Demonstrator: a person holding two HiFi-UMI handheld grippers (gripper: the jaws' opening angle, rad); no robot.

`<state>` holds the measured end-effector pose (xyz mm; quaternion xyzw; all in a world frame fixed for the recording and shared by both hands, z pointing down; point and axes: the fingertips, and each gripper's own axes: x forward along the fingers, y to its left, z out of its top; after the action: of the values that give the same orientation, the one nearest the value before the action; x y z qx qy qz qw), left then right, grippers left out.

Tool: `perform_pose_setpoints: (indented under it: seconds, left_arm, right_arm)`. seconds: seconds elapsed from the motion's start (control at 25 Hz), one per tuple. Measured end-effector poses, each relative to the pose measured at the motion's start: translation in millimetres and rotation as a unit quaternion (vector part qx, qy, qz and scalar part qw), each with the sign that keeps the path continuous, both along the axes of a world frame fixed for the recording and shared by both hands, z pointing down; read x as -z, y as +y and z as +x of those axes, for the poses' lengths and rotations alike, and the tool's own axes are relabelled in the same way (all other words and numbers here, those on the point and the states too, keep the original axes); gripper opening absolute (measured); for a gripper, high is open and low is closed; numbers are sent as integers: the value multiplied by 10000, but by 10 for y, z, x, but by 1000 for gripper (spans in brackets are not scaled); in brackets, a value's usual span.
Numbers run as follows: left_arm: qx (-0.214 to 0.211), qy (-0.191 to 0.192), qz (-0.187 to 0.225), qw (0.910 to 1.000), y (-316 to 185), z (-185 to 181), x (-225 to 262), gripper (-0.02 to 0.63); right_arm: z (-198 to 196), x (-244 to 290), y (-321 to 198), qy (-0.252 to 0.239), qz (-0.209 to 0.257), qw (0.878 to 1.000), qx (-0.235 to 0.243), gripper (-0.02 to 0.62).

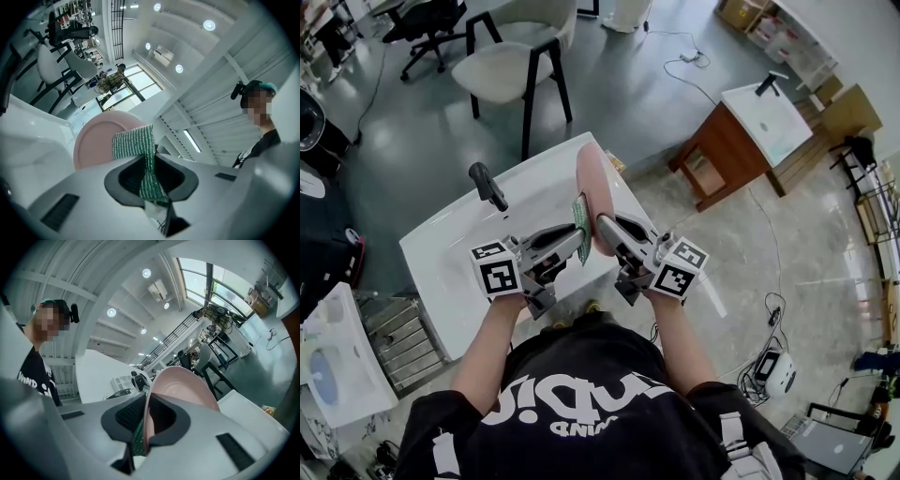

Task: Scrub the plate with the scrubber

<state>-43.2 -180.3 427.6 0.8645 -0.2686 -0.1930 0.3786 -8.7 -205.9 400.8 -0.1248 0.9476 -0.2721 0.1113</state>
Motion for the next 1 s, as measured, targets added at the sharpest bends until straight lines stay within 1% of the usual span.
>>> perform_pose_setpoints:
  seconds: [0.08,0.24,0.4,0.56,0.68,0.8,1.0]
  left_arm:
    - [128,-42,59,9999,-70,-67,41,78]
    - [433,-333,143,9984,-223,-252,28,78]
    - [759,-450,105,9960,-339,-421,12,78]
    - [965,-574,29,9937,-424,-529,-38,78]
    - [1010,-677,-43,9926,-452,-569,-106,78]
    - [993,-765,-153,9920,-420,-597,-224,78]
    - [813,-820,-262,9930,-328,-507,-362,77]
  right_arm:
    - [-12,-9,52,-2,-44,9999,95,41]
    - [-95,29,224,-58,-78,9993,368,43]
    - [-162,129,411,-83,32,9982,592,44]
    - [-159,260,546,-103,175,9974,689,44]
    - [-160,344,583,-82,345,9971,679,44]
    - [-185,396,574,-135,420,9966,696,44]
    - [-166,496,545,-235,492,9964,651,44]
